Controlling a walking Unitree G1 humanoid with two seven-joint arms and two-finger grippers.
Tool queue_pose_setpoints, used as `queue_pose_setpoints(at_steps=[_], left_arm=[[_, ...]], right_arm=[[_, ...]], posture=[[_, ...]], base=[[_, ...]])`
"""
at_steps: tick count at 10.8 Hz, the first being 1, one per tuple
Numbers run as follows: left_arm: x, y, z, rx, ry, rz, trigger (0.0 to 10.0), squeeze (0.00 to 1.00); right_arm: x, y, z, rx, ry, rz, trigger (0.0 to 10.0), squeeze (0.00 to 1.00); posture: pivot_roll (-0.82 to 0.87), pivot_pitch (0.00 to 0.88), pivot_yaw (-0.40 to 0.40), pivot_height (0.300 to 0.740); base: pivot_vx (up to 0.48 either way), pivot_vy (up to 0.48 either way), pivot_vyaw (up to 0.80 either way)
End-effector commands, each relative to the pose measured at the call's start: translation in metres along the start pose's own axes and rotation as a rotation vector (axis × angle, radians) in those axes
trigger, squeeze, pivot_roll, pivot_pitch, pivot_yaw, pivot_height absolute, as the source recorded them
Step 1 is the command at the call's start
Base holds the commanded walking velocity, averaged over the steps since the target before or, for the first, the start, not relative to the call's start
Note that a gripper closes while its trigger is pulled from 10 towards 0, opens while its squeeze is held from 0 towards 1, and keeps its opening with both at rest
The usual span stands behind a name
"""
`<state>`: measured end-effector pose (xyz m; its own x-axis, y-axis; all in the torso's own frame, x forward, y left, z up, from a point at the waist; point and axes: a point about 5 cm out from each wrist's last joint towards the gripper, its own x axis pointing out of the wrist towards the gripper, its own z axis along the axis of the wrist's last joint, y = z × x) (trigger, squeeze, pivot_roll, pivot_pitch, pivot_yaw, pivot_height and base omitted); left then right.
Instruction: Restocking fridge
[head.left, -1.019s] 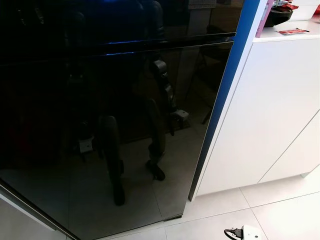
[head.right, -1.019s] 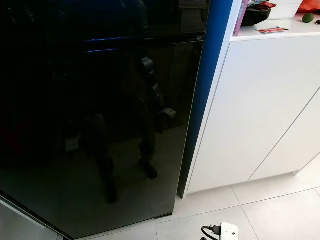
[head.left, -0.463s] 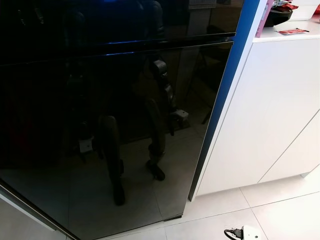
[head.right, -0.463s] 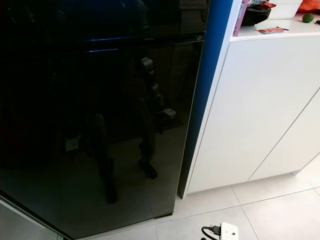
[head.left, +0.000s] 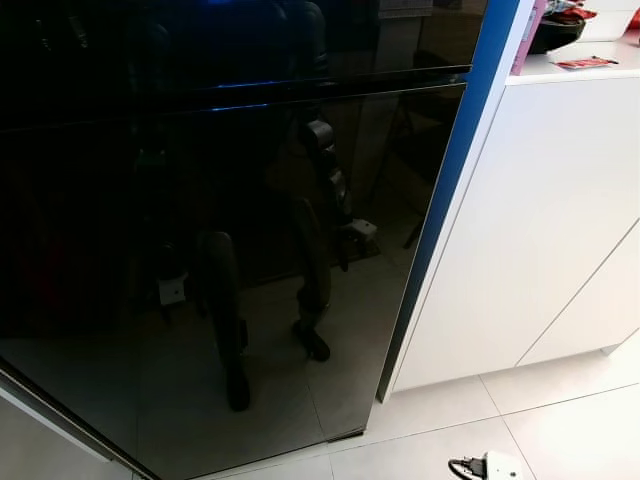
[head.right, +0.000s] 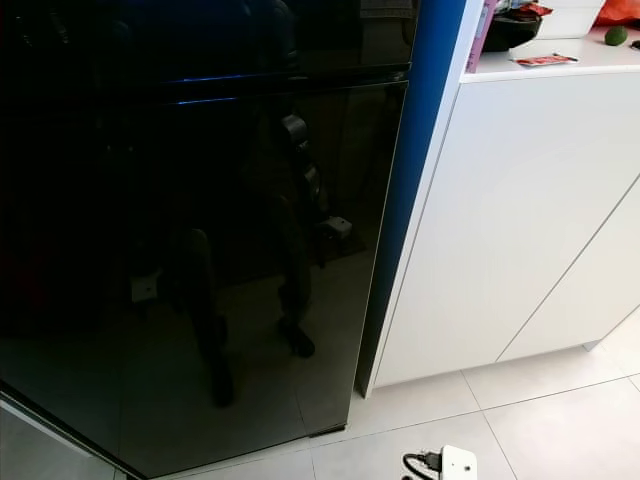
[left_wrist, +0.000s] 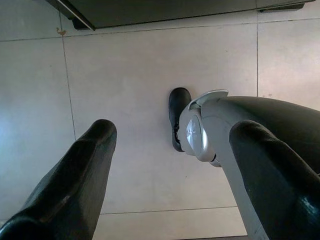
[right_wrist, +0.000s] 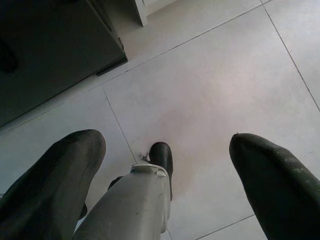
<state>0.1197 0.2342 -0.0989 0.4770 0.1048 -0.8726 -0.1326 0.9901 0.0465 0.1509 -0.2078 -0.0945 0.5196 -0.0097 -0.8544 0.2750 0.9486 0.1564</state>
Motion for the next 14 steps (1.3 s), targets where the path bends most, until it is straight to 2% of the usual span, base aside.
queue_pose_setpoints(at_steps=[1,8,14], left_arm=[[-0.0007,0.0004,-0.0042,0.005,0.020,-0.003,10.0,0.00],[-0.0006,0.0003,-0.0039,0.004,0.022,-0.005,10.0,0.00],[-0.0001,0.0005,-0.0020,-0.010,0.020,0.003,10.0,0.00]], right_arm=[[-0.0006,-0.0009,-0.0024,0.007,0.000,-0.002,10.0,0.00],[-0.0005,-0.0005,-0.0017,0.014,-0.006,-0.001,10.0,0.00],[0.0001,-0.0001,0.0012,0.015,-0.005,-0.002,10.0,0.00]], posture=[[0.09,0.000,-0.021,0.740],[0.09,0.000,-0.023,0.740],[0.09,0.000,-0.026,0.740]], base=[[0.000,0.000,0.00],[0.000,0.000,0.00],[0.000,0.371,0.00]])
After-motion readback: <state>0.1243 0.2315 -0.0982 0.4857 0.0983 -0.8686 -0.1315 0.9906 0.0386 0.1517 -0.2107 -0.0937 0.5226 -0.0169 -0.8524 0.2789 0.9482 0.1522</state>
